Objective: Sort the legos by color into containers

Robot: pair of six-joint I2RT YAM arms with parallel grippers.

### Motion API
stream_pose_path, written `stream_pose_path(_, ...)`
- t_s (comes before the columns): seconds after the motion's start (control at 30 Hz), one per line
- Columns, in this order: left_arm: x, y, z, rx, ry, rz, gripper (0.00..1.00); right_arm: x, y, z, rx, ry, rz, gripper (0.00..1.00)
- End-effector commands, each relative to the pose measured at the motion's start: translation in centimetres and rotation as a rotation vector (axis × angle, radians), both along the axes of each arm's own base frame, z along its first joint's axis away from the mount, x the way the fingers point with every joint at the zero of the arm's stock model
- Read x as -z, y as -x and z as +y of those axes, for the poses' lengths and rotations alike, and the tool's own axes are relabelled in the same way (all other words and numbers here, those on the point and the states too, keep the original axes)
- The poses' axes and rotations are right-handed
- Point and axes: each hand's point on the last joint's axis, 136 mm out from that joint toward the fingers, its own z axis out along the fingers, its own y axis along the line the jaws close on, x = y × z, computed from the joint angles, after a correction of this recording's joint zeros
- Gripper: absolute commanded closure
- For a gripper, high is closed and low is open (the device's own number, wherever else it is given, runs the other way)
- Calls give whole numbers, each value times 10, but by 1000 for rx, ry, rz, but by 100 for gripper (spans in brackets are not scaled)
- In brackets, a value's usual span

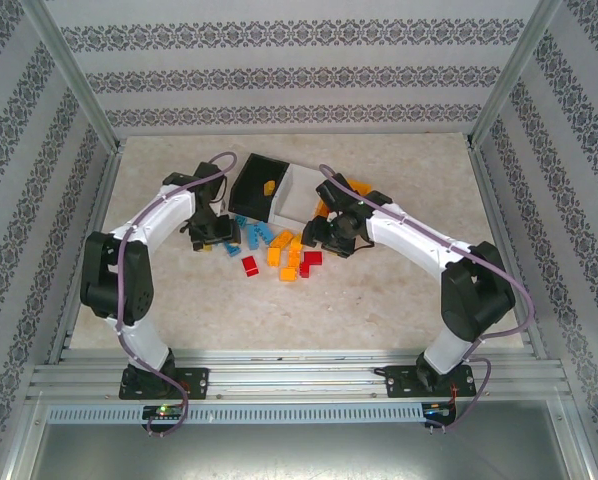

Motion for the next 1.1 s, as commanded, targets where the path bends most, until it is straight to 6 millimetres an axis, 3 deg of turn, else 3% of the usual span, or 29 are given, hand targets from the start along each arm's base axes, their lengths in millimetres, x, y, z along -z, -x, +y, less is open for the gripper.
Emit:
stream_pose_path(0.0, 7, -4, -2, -26, -5, 9, 35, -3, 6, 0, -13, -1, -3, 38)
stream_pose_path(0.67, 54, -34, -10, -61, -26, 78, 35, 3, 12, -13, 7, 6, 16, 38)
stream_pose_path(0.8, 58, -34, -11, -49, -22, 87, 43, 4, 10, -14, 12, 7, 18, 38)
stream_pose_path(0.93, 59, -30, -11, -29, -23, 95, 62, 4, 9, -14, 14, 5, 19, 38)
stream_pose_path(1.07, 55, -19, -9, -17, -22, 102, 66, 5, 7, -13, 17, 3, 18, 38)
